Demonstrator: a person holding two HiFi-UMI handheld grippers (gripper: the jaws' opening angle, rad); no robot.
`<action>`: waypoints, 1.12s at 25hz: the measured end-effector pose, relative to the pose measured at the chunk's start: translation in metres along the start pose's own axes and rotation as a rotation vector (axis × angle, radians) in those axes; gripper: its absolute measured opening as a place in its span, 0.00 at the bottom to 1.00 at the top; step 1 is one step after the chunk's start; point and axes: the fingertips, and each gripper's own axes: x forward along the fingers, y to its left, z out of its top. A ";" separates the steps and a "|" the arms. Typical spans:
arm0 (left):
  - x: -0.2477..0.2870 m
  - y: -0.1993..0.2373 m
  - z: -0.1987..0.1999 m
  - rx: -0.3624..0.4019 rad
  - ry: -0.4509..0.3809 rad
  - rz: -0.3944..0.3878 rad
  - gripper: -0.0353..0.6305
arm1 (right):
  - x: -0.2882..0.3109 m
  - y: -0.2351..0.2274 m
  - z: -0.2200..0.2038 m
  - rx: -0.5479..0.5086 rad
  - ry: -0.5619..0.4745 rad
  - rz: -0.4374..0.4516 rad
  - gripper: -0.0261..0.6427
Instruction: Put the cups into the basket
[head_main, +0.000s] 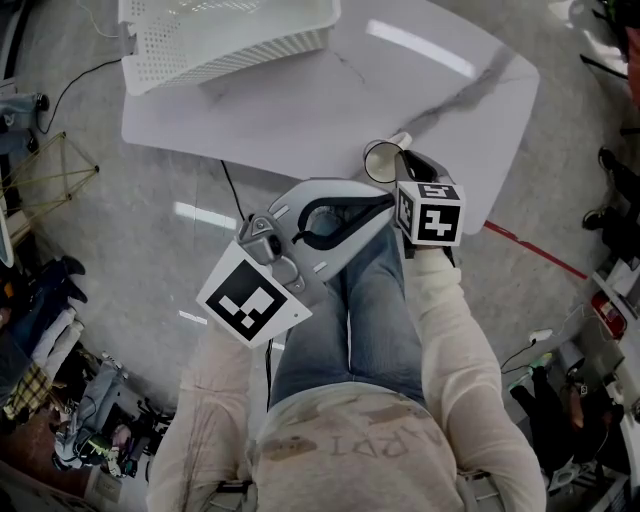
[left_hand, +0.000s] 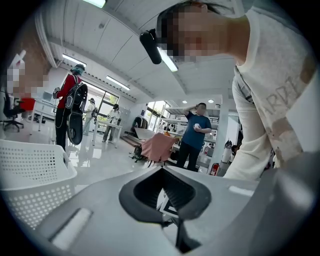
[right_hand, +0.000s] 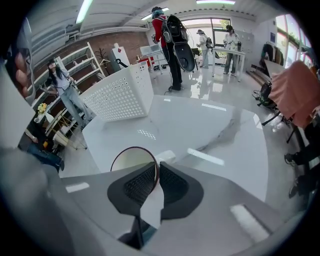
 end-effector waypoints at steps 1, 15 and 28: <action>0.001 0.000 0.003 0.005 -0.003 0.003 0.05 | -0.004 0.001 0.003 -0.005 -0.005 0.007 0.11; -0.017 0.002 0.136 0.099 -0.131 0.185 0.05 | -0.128 0.029 0.119 -0.124 -0.172 0.127 0.12; -0.065 -0.005 0.223 0.197 -0.228 0.435 0.05 | -0.217 0.076 0.203 -0.253 -0.355 0.290 0.12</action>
